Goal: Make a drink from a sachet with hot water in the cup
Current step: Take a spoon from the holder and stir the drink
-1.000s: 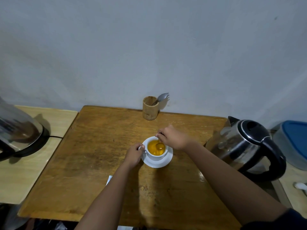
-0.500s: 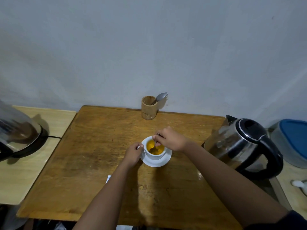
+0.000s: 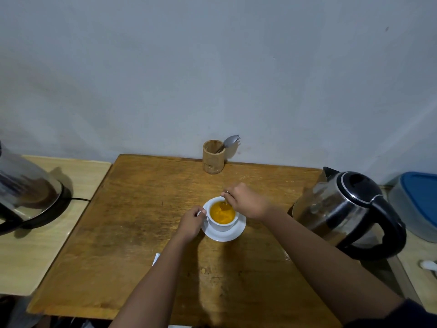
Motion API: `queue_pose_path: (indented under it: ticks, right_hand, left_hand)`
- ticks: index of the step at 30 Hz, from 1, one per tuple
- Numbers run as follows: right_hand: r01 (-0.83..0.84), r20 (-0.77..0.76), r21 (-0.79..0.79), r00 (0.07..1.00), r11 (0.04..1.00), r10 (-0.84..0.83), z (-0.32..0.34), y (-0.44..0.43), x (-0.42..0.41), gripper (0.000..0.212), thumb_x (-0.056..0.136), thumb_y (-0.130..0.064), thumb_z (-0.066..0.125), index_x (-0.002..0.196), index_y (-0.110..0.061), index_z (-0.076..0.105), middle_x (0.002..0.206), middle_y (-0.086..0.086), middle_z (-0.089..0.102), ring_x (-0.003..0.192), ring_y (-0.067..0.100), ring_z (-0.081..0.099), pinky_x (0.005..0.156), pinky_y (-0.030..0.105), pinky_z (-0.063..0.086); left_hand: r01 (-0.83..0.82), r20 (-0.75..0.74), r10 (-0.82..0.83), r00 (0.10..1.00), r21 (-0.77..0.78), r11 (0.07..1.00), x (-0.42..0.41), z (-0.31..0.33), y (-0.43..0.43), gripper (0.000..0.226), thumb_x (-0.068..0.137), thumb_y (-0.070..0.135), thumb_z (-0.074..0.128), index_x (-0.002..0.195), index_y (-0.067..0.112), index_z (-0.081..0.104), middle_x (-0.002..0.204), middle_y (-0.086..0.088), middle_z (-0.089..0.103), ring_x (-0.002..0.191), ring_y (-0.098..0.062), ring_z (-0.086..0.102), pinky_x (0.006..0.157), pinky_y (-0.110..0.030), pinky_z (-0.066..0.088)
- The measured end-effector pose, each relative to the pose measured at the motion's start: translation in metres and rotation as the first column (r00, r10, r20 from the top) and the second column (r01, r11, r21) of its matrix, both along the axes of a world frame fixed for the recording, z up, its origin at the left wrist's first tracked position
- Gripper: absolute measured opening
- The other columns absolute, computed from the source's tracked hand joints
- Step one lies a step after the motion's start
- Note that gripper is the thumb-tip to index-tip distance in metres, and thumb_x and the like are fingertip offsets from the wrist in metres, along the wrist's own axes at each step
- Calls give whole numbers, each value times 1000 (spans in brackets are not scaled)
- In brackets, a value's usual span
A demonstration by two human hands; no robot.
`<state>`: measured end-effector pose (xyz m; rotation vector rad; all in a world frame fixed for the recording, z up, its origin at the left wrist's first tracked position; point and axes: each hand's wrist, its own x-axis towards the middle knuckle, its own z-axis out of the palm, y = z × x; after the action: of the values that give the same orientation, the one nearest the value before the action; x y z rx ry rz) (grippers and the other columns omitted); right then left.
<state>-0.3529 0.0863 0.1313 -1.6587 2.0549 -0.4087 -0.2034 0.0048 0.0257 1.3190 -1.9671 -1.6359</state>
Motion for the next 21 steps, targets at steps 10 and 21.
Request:
queue_pose_path:
  ticks: [10,21]
  right_hand:
    - [-30,166,-22,986,999,33,3,3,11,33,98,-23,43,86,-1,64,80,10,67,70,16,60,68,33,48]
    - [-30,174,46,985,998,21,14,18,-10,22,96,-34,45,88,-21,61,89,7,70,77,15,61,68,32,48]
  left_hand:
    - [-5,-6,5,1000,-9,1000,0,0,1,23,93,17,45,74,19,56,73,0,53,72,-17,45,60,-29,33]
    - [-20,35,21,999,-8,1000,-5,1,2,17,94,18,43,86,12,57,88,-10,57,81,-22,48,63,-29,36]
